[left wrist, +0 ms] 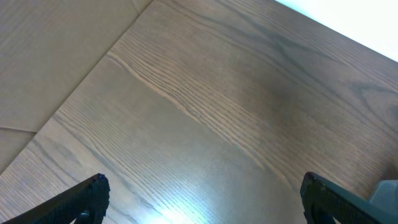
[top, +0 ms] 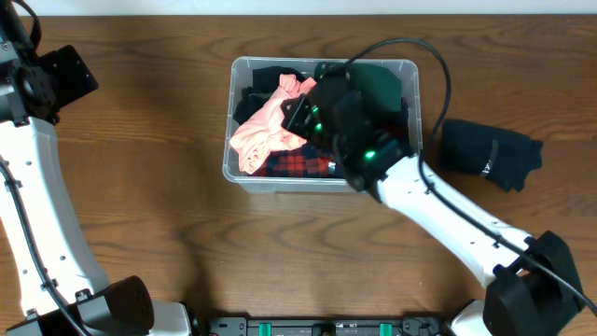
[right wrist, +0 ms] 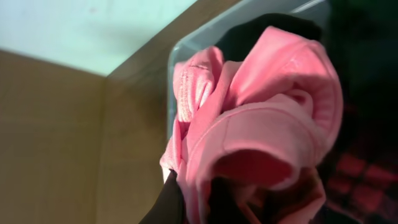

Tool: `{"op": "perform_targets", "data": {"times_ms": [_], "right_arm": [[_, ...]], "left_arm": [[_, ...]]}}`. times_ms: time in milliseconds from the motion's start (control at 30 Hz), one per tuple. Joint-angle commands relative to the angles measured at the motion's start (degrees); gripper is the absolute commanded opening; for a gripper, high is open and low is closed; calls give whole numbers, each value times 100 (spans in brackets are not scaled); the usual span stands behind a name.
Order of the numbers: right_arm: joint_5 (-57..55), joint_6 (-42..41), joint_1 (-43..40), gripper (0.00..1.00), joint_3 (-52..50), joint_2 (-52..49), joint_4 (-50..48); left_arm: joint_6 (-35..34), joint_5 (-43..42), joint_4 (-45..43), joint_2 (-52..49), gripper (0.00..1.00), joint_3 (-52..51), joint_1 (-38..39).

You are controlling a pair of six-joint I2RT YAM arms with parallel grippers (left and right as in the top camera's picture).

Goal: Pack container
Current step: 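Carry the pink shirt into the container's front left area, then release the pink shirt and move the right gripper to the black garment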

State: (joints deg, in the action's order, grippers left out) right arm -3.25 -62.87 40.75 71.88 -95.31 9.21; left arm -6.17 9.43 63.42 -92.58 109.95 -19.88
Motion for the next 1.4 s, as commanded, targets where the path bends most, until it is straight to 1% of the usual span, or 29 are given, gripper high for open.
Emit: {"op": "perform_targets", "data": {"times_ms": [0,100,133,167,200,233,267,300,367,467,533,567,600,733,800,867,900,1100,1167,1300,1367], "right_arm": [[-1526,-398,374,1,55,90,243],[-2087,-393,597,1,55,90,662],[-2216,-391,640,9,55,90,780],[-2308,-348,671,29,55,90,885],[-2330,-227,684,55,55,96,911],[-2304,35,686,75,55,120,892],[-2253,273,686,87,55,146,850],[-2190,568,684,95,55,210,789],[-2155,1071,684,99,55,350,664],[-2087,2133,684,96,55,649,354],[-2028,2710,667,90,55,800,170],[-2026,2817,645,86,57,824,162],[-1998,2905,610,79,57,831,166],[-1322,3191,352,42,55,634,264],[-1051,3230,232,26,55,439,345],[-811,3248,144,15,55,173,402],[-671,3320,116,11,55,-9,409],[-343,3338,87,2,55,-1051,525],[-313,3335,87,1,55,-1233,533],[-319,3338,66,1,72,-1141,492],[-315,3340,-4,6,94,-896,501]], "left_arm": [[-50,48,20,15,98,-22,-31],[-50,48,20,15,98,-22,-31],[-50,46,20,15,98,-22,-31],[-50,48,20,15,98,-22,-31],[-50,48,22,15,98,-22,-31],[-50,48,20,15,98,-22,-31],[-50,48,20,15,98,-22,-31],[-50,48,20,15,98,-22,-31],[-50,48,20,15,98,-22,-31],[-50,48,20,15,98,-22,-31],[-50,48,22,15,98,-22,-31],[-50,48,20,15,98,-22,-31],[-50,48,20,15,98,-22,-31],[-50,48,20,15,98,-22,-31],[-50,48,20,15,98,-22,-31],[-50,48,20,15,98,-22,-31],[-50,48,20,15,98,-22,-31],[-50,48,20,15,98,-22,-31],[-50,48,20,15,98,-22,-31],[-50,48,20,15,98,-22,-31],[-50,48,20,15,98,-22,-31]]}}
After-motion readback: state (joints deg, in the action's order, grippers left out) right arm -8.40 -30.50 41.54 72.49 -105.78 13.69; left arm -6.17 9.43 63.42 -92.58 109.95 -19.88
